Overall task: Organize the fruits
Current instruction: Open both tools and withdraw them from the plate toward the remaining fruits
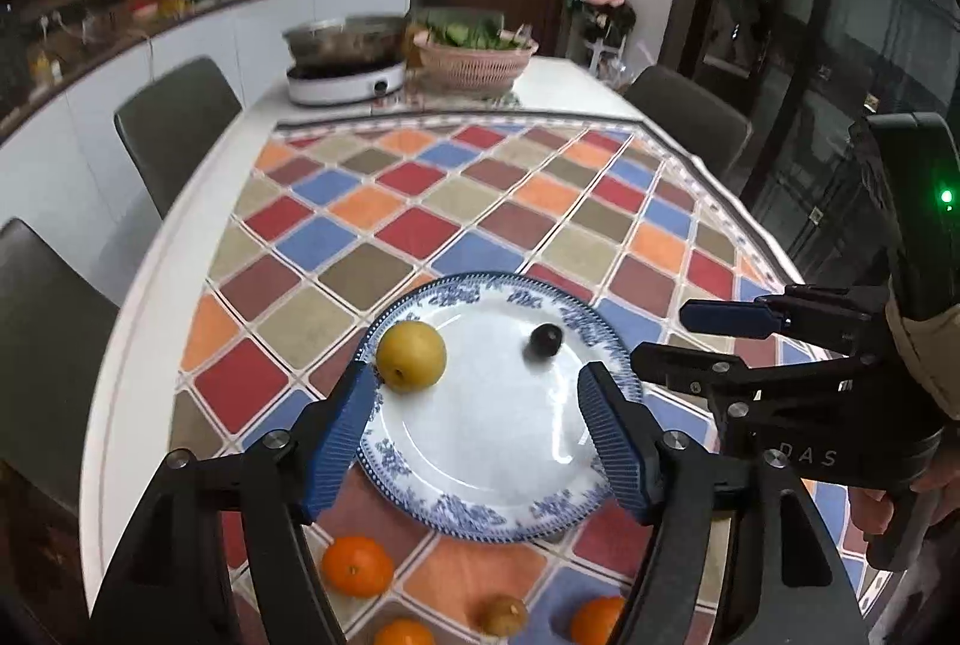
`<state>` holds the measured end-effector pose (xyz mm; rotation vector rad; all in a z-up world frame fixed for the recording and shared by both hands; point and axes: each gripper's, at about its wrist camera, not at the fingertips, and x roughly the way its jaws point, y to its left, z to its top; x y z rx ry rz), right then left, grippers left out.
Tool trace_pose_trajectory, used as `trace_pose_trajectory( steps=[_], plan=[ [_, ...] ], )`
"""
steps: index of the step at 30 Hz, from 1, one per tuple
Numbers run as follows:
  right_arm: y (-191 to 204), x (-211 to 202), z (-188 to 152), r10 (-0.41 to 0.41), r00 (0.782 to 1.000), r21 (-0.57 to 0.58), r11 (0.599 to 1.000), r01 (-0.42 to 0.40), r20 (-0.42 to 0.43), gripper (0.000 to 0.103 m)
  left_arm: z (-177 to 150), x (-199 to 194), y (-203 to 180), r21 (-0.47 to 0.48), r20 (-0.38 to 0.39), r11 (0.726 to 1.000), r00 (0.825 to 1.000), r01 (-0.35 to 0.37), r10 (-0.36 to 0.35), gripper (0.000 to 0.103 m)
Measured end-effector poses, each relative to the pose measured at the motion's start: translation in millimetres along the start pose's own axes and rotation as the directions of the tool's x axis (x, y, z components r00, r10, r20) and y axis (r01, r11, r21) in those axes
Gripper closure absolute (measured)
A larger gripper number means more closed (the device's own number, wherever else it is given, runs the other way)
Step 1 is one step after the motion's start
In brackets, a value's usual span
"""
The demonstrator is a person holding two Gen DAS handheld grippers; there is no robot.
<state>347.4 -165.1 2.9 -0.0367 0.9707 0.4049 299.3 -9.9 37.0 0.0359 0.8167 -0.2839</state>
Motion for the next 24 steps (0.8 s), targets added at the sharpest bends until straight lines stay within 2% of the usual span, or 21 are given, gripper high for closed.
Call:
trace_pose_trajectory(
  steps=[1, 3, 9, 12, 21, 24],
  plan=[
    [1, -5, -2, -0.006, 1.0, -0.002, 1.0, 0.006, 0.01, 0.051, -2, -8, -2, 0.002, 0.012, 1.0, 1.0, 0.0, 0.0, 0.031],
    [6, -22, -11, -0.03, 0.998, -0.005, 1.0, 0.031, 0.049, 0.048, -7, -25, -8, 0.003, 0.036, 1.0, 0.999, 0.0, 0.0, 0.03],
    [20, -65, -37, -0.06, 0.989, -0.009, 0.998, 0.062, 0.132, 0.047, -29, -65, -23, 0.001, 0.087, 1.0, 0.996, 0.001, -0.001, 0.026],
    [25, -84, -51, -0.079, 0.983, -0.003, 0.997, 0.08, 0.166, 0.038, -40, -81, -29, -0.001, 0.108, 1.0, 0.994, -0.003, 0.003, 0.025],
    [32, -126, -89, -0.139, 0.961, 0.027, 0.99, 0.137, 0.24, 0.038, -67, -117, -50, 0.002, 0.154, 1.0, 0.988, -0.013, 0.013, 0.021],
    [30, -136, -105, -0.151, 0.956, 0.048, 0.989, 0.143, 0.253, 0.031, -75, -123, -57, 0.015, 0.163, 1.0, 0.986, -0.021, 0.018, 0.021]
  ],
)
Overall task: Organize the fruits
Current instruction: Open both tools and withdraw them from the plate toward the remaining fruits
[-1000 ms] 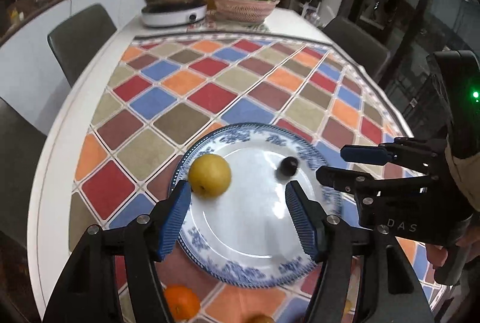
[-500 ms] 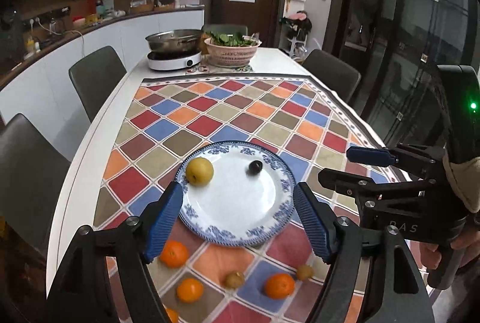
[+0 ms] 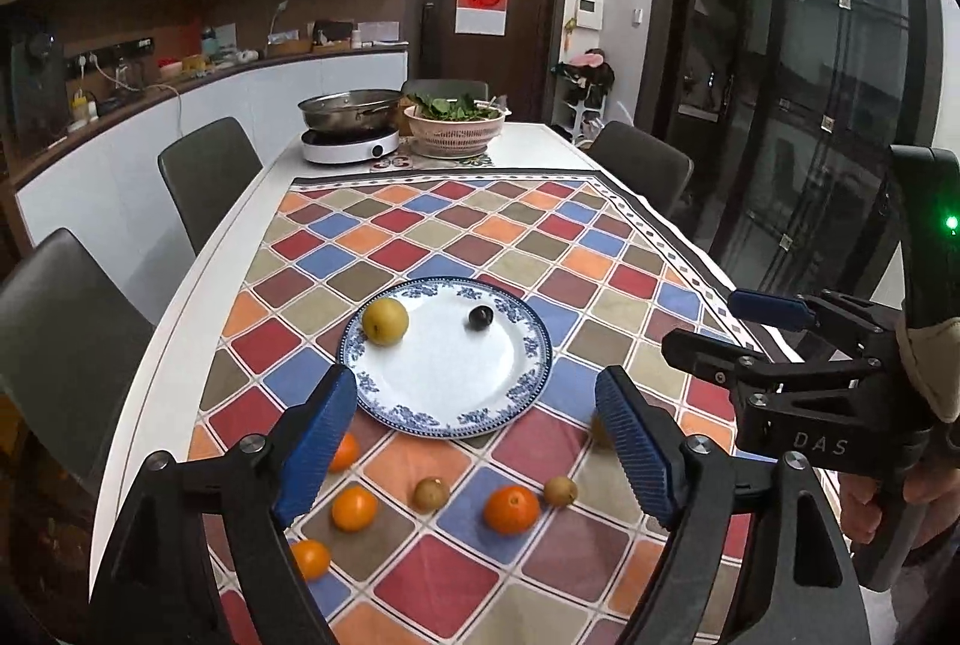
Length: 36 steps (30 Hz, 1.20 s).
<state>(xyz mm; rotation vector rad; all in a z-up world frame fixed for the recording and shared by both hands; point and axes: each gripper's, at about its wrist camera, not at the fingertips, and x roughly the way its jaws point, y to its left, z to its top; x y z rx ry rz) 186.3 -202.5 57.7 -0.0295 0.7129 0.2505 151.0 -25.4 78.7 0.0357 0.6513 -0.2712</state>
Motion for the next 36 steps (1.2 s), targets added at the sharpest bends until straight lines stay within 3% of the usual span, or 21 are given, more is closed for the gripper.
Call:
trace_pose_trajectory(
  steps=[7, 15, 21, 30, 36],
  plan=[
    [-12, -14, -27, -0.046, 0.999, 0.041, 0.998, 0.046, 0.002, 0.031, -20, -2, -15, 0.035, 0.006, 0.999, 0.999, -0.041, 0.041, 0.02],
    [-31, -12, -49, -0.159, 0.987, 0.1, 0.982, 0.16, -0.023, 0.031, -45, 18, -21, 0.071, -0.048, 0.996, 0.997, -0.05, 0.054, 0.02],
    [-43, -2, -77, -0.195, 0.979, 0.163, 0.966, 0.203, -0.063, 0.031, -68, 38, -22, 0.083, -0.107, 0.996, 0.993, -0.036, 0.045, 0.02],
    [-61, 20, -120, -0.208, 0.965, 0.299, 0.922, 0.248, -0.159, 0.031, -91, 66, -27, 0.122, -0.19, 0.992, 0.98, -0.035, 0.058, 0.02],
    [-68, 33, -132, -0.194, 0.961, 0.347, 0.903, 0.254, -0.198, 0.031, -101, 82, -24, 0.119, -0.24, 0.993, 0.97, -0.014, 0.042, 0.02]
  ],
)
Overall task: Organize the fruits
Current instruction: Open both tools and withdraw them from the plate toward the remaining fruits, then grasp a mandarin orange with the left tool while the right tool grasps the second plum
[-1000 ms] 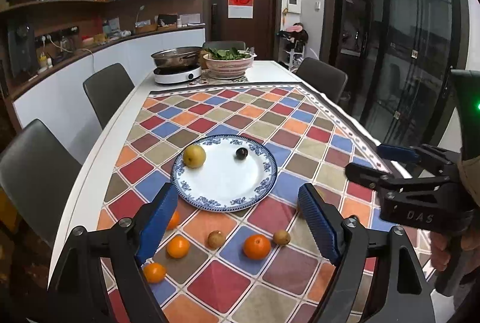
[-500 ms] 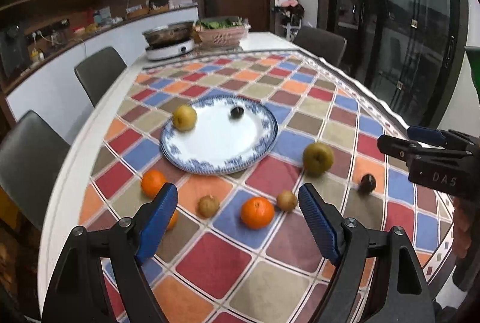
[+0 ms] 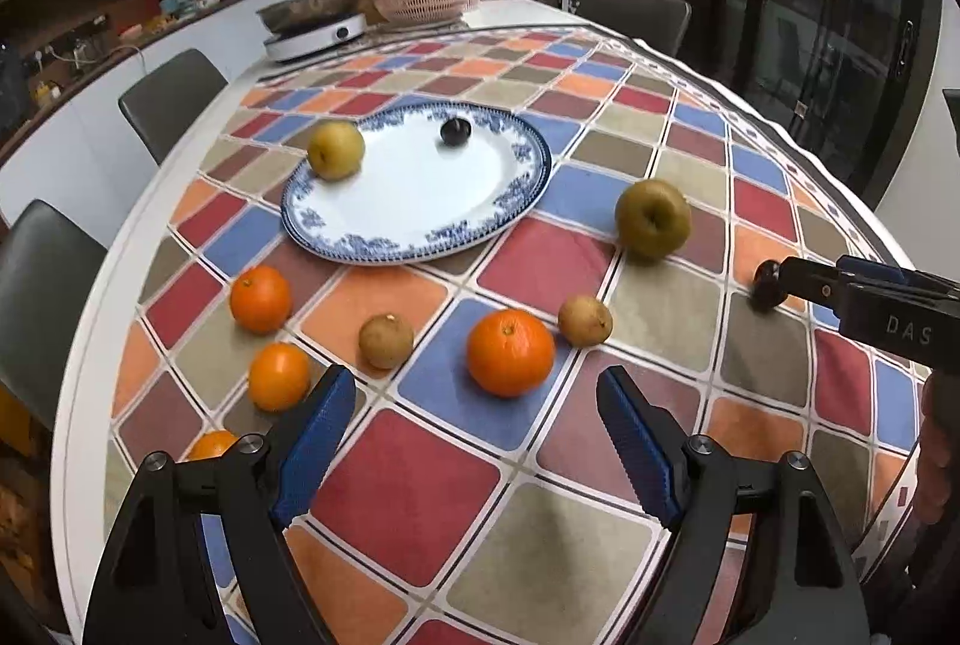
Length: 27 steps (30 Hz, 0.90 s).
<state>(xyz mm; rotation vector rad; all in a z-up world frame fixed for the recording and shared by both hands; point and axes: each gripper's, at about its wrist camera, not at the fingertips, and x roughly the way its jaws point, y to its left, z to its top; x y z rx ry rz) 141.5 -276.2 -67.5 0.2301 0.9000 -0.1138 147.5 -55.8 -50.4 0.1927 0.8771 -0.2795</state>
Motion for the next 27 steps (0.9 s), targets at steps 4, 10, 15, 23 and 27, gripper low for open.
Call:
trace_pose_trajectory(
  steps=[4, 10, 15, 23, 27],
  plan=[
    [4, 8, -3, -0.008, 1.0, -0.019, 1.0, 0.008, -0.016, 0.031, -1, 12, 3, -0.012, -0.023, 1.0, 1.0, 0.021, -0.021, 0.021],
    [4, 16, -3, -0.028, 0.999, -0.034, 0.999, 0.027, -0.02, 0.035, 1, 30, 2, -0.008, -0.042, 0.999, 0.998, 0.054, -0.054, 0.032],
    [2, 22, -3, -0.035, 0.999, -0.04, 0.999, 0.034, -0.03, 0.043, 4, 40, 2, -0.011, -0.053, 0.997, 0.995, 0.079, -0.08, 0.043],
    [3, 29, -2, -0.027, 0.998, -0.05, 0.998, 0.025, -0.052, 0.055, 8, 50, 1, -0.02, -0.067, 0.994, 0.992, 0.105, -0.106, 0.057],
    [1, 33, -2, -0.017, 0.998, -0.047, 0.999, 0.014, -0.063, 0.06, 8, 53, -1, -0.021, -0.069, 0.994, 0.991, 0.111, -0.112, 0.062]
  ],
)
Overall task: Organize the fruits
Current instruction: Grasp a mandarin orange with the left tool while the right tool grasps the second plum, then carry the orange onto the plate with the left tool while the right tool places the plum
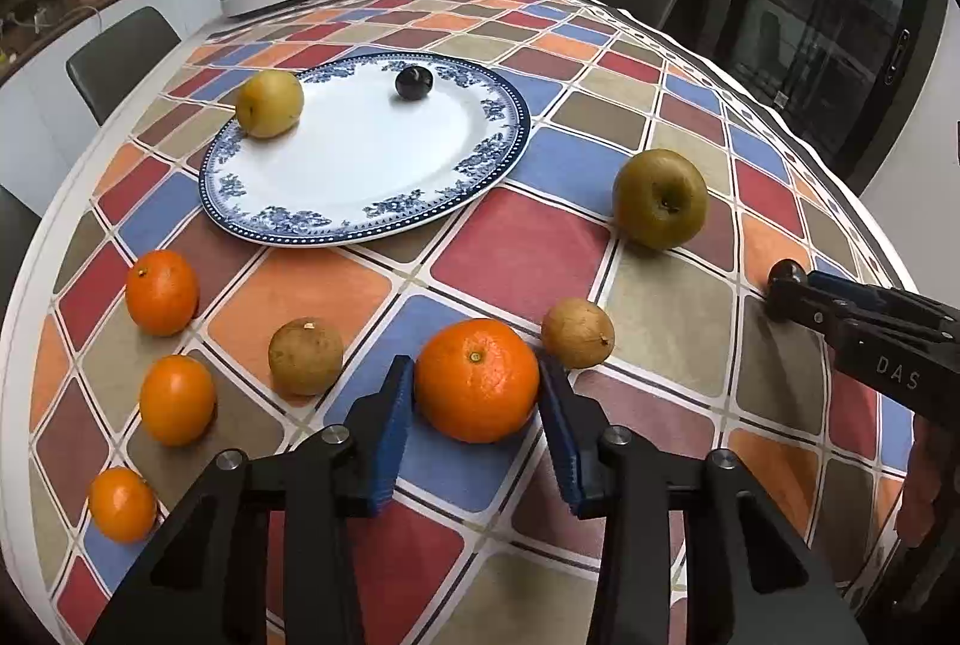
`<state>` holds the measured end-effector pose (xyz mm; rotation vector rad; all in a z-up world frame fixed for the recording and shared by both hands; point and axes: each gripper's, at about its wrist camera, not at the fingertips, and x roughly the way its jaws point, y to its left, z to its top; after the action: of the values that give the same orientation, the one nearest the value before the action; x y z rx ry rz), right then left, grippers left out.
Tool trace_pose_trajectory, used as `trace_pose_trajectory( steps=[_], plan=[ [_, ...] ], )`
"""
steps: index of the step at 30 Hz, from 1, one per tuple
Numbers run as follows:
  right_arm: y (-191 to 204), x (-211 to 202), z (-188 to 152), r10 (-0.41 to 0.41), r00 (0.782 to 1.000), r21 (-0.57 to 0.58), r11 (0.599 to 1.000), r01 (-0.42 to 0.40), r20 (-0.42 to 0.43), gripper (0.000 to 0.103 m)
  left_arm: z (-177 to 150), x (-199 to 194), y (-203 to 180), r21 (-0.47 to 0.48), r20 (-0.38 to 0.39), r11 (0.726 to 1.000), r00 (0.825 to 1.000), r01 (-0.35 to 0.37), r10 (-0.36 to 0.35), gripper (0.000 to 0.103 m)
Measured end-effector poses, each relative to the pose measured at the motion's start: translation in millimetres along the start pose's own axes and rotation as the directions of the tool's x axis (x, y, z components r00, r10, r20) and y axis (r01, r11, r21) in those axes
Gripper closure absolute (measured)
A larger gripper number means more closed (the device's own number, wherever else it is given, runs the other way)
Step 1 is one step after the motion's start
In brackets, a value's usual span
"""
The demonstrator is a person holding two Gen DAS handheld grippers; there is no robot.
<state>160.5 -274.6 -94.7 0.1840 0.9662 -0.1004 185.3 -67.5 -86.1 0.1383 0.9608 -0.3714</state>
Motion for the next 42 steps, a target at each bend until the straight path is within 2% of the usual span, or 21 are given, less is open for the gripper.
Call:
trace_pose_trajectory(
  steps=[4, 12, 20, 32, 42],
  plan=[
    [2, 2, 0, 0.023, 1.0, -0.009, 1.0, -0.023, 0.0, 0.071, 0, 0, 0, -0.005, 0.001, 1.0, 1.0, 0.003, -0.003, 0.062],
    [4, -2, -1, 0.021, 1.0, -0.023, 1.0, -0.021, 0.012, 0.071, 0, -4, 0, -0.002, 0.011, 1.0, 1.0, 0.001, -0.001, 0.063],
    [8, -14, 0, 0.055, 0.998, -0.034, 0.998, -0.054, 0.034, 0.072, -1, -19, -3, -0.011, 0.039, 1.0, 0.999, 0.009, -0.008, 0.063],
    [26, -52, 3, 0.141, 0.986, -0.085, 0.987, -0.133, 0.092, 0.071, 1, -68, -6, -0.03, 0.118, 0.999, 0.993, 0.02, -0.017, 0.063],
    [45, -96, 10, 0.211, 0.966, -0.16, 0.969, -0.187, 0.148, 0.071, 4, -110, -4, -0.05, 0.178, 0.999, 0.984, 0.016, -0.007, 0.063]
  ],
)
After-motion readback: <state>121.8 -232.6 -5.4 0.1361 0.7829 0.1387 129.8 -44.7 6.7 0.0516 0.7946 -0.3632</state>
